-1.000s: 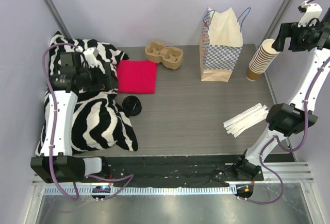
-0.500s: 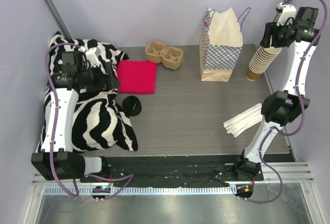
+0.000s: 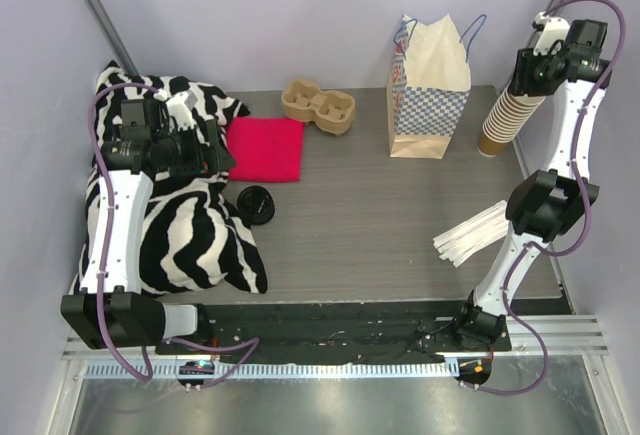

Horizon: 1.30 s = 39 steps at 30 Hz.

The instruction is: Pack the takeout coffee

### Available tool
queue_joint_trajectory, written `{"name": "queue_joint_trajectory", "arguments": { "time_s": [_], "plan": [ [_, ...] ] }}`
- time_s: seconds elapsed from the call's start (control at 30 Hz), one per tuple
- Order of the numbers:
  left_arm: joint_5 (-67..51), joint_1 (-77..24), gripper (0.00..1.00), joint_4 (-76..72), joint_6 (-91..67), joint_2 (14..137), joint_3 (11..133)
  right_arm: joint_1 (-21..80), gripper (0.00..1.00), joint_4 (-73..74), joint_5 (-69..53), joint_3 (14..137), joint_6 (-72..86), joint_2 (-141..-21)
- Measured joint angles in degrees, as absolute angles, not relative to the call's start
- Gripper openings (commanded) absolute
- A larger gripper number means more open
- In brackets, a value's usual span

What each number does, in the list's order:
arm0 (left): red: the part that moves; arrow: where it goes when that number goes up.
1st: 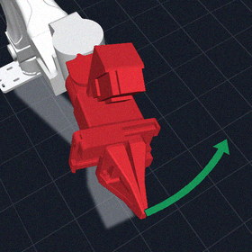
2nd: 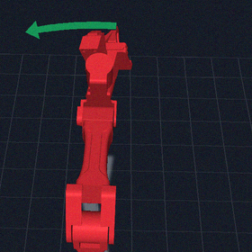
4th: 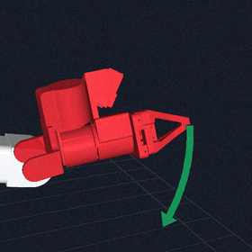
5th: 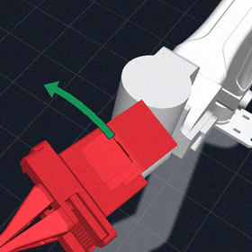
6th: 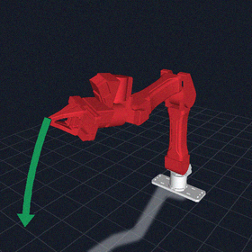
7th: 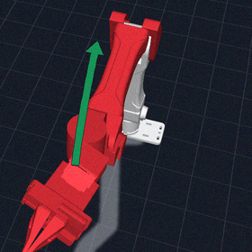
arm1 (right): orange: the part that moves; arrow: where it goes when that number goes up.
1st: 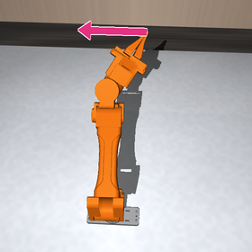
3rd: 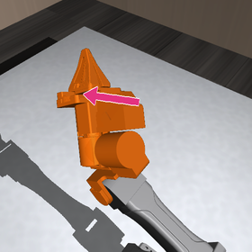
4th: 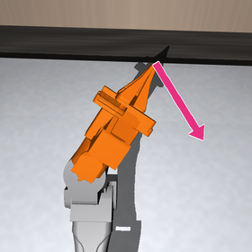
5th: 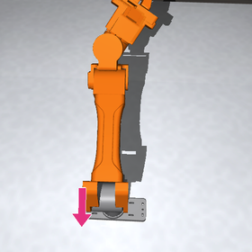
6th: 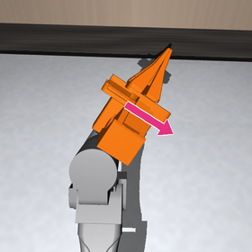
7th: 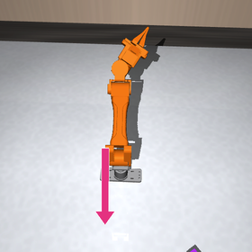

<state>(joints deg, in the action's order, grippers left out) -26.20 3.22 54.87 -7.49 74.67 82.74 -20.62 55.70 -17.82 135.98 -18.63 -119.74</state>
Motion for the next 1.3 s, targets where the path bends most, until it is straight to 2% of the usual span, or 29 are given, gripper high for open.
{"name": "queue_joint_trajectory", "arguments": {
  "time_s": [0.2, 0.27, 0.4, 0.5, 0.53, 0.63, 1.3],
  "plan": [
    [-26.22, 3.22, 1.00, 54.59, -7.49, 74.85, 82.63, -20.62, 0.33, 55.72, -17.91, 135.09, -18.04, -120.16],
    [-26.20, 3.22, 1.00, 54.48, -7.49, 74.94, 82.56, -20.62, 0.25, 55.70, -17.89, 135.09, -18.02, -120.18],
    [-26.20, 3.22, 1.00, 54.37, -7.49, 75.05, 82.56, -20.49, 0.22, 55.70, -17.91, 135.09, -18.02, -120.18],
    [-26.20, 3.22, 1.00, 54.26, -7.49, 75.07, 82.56, -20.47, 0.13, 55.70, -17.89, 135.09, -18.09, -120.18],
    [-26.20, 3.22, 1.00, 54.22, -7.49, 75.07, 82.56, -20.45, 0.06, 55.68, -17.87, 135.09, -18.22, -120.18],
    [-26.20, 3.22, 1.00, 54.22, -7.49, 75.13, 82.56, -20.47, 0.01, 55.53, -17.78, 135.09, -18.46, -120.18],
    [-26.20, 3.22, 1.00, 54.19, -7.49, 75.26, 82.56, -20.29, 0.01, 55.22, -17.28, 136.51, -20.49, -119.83]
  ]
}}
